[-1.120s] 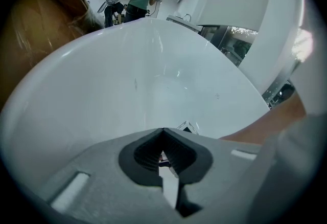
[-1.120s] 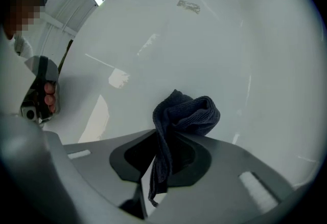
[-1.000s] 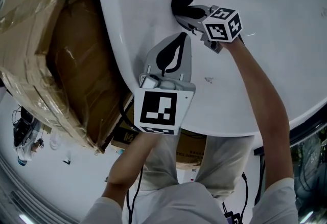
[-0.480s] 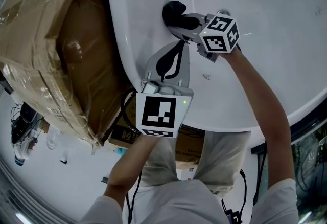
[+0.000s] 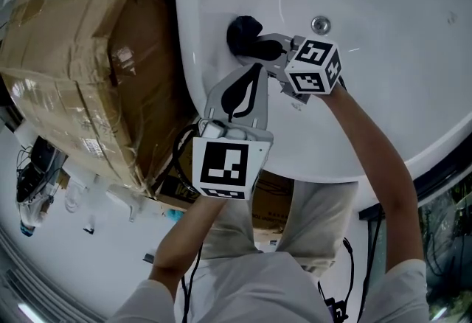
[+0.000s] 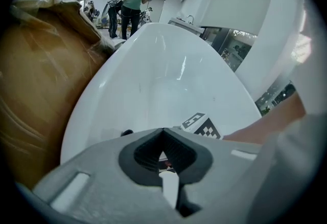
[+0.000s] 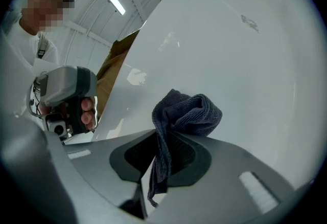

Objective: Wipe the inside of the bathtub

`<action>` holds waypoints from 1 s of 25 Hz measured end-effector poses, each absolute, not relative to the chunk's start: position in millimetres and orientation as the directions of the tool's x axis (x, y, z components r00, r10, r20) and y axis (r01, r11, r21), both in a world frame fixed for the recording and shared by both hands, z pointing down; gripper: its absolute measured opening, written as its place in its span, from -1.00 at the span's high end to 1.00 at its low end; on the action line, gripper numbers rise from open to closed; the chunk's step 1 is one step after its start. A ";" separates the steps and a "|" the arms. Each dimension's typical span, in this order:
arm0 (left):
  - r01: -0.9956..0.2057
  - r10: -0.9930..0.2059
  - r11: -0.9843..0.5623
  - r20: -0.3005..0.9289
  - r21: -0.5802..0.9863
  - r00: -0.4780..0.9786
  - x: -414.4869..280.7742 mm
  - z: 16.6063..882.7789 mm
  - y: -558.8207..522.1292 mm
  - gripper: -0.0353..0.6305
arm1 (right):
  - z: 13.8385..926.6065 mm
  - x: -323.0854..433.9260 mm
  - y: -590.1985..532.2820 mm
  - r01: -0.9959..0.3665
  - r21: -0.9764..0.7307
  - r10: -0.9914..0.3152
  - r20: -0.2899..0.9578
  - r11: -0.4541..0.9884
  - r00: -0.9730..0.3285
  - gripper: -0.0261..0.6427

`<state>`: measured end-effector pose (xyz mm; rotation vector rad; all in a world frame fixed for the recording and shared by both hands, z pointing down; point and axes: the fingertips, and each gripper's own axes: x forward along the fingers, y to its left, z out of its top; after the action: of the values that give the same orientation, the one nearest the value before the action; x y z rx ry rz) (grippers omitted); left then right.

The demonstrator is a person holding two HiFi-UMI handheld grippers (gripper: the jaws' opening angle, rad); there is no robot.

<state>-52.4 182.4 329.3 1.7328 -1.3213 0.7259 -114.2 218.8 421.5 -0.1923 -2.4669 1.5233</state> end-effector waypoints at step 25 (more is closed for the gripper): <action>-0.943 -0.478 -0.227 0.816 0.244 0.326 -39.2 320.2 152.9 0.89 | 365.4 -64.1 300.5 0.131 -0.872 0.412 0.087 0.472 -0.907 0.76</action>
<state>-39.2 152.9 320.2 1.8410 -1.2589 0.7837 -64.1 300.5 365.4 -0.4629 -2.4381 1.4066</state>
